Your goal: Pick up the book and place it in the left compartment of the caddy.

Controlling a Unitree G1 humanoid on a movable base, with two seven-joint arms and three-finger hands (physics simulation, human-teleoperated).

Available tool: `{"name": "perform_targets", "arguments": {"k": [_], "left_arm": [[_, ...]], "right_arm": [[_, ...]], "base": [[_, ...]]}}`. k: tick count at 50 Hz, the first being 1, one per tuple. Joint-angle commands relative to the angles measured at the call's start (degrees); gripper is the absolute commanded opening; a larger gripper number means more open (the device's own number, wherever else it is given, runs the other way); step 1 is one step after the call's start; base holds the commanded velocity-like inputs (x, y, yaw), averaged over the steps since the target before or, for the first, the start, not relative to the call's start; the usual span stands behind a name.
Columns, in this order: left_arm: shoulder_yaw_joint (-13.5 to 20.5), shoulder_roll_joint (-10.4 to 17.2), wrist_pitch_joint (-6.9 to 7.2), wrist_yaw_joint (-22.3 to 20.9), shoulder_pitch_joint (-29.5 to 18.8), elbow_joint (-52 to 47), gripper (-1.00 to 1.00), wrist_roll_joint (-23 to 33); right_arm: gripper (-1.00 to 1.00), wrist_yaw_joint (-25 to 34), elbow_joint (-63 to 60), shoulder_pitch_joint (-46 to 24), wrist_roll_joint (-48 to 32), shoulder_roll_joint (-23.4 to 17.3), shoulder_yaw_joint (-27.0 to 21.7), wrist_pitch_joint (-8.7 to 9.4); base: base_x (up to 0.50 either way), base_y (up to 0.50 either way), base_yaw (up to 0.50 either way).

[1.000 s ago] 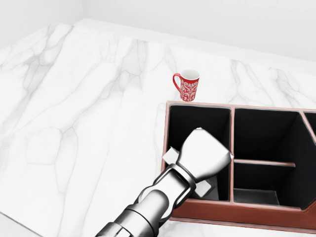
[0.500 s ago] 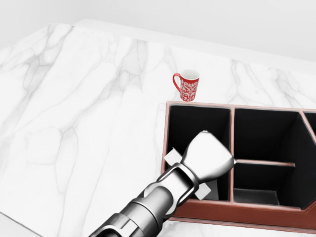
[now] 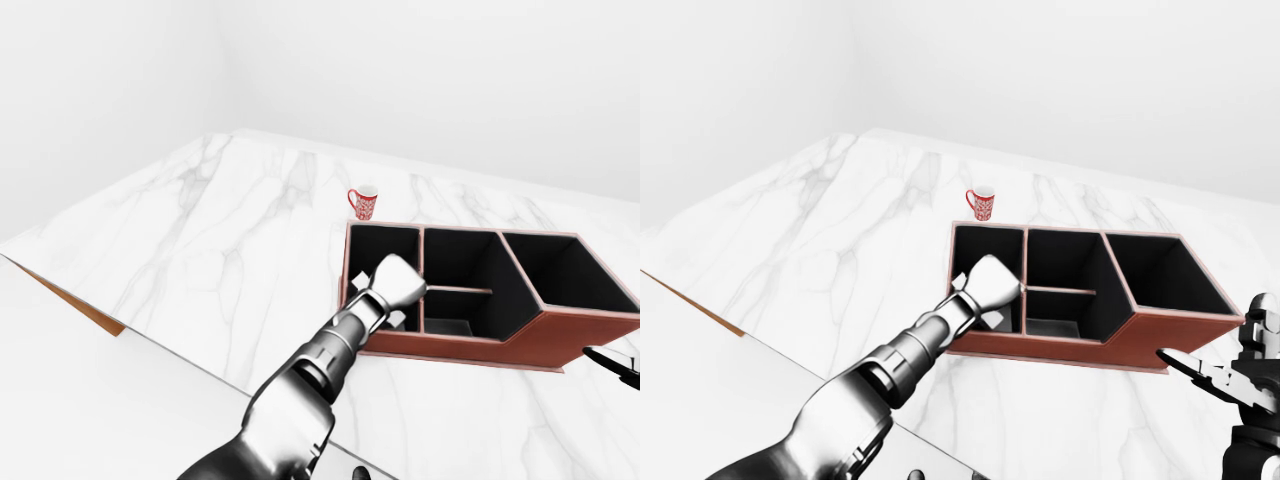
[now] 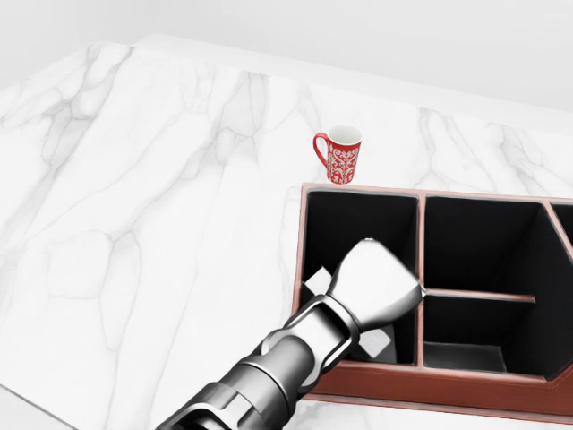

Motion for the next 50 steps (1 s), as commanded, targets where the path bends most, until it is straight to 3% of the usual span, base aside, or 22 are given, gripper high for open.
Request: {"name": "perform_targets", "arguments": {"k": [1, 14, 17, 21, 24, 28, 39, 50], "left_arm": [[4.95, 3.37, 0.00, -0.40, 1.86, 2.42, 1.00, -2.17], [4.53, 4.04, 0.00, 0.55, 3.78, -1.32, 1.00, -4.62], [3.81, 4.71, 1.09, 0.55, 5.33, -7.19, 1.00, -4.99], [2.65, 5.68, 1.33, 0.55, 10.11, -19.27, 1.00, -4.71], [1.62, 6.48, 0.41, 0.55, 14.45, -30.04, 1.00, -3.32], [0.98, 6.48, 0.00, -4.58, 19.13, -41.94, 1.00, -1.98], [-1.80, 5.14, 0.00, -14.52, 27.06, -62.44, 1.00, 0.69], [-3.44, 4.12, 0.00, -18.99, 30.48, -73.90, 1.00, 1.48]], "right_arm": [[1.00, 0.02, -0.04, 0.05, -0.13, 0.07, 0.04, 0.00], [1.00, 0.26, 0.98, -0.14, -0.60, 0.04, 0.52, 0.00], [1.00, 0.28, 0.80, -0.06, -0.49, 0.01, 0.39, 0.00], [1.00, 0.32, 0.45, 0.10, -0.56, 0.15, 0.47, 0.00], [1.00, 0.37, 0.56, 0.08, -0.73, 0.17, 0.54, 0.00], [1.00, 0.46, 0.75, -0.01, -0.84, 0.17, 0.56, 0.00], [1.00, 0.52, 0.02, 0.23, -0.83, 0.33, 0.46, 0.00], [1.00, 0.60, 0.35, 0.21, -1.01, 0.38, 0.64, 0.00]], "base": [[0.00, 0.00, 0.00], [0.00, 0.00, 0.00], [0.00, 0.00, 0.00], [0.00, 0.00, 0.00], [0.00, 0.00, 0.00], [0.00, 0.00, 0.00], [0.00, 0.00, 0.00], [0.00, 0.00, 0.00]]}}
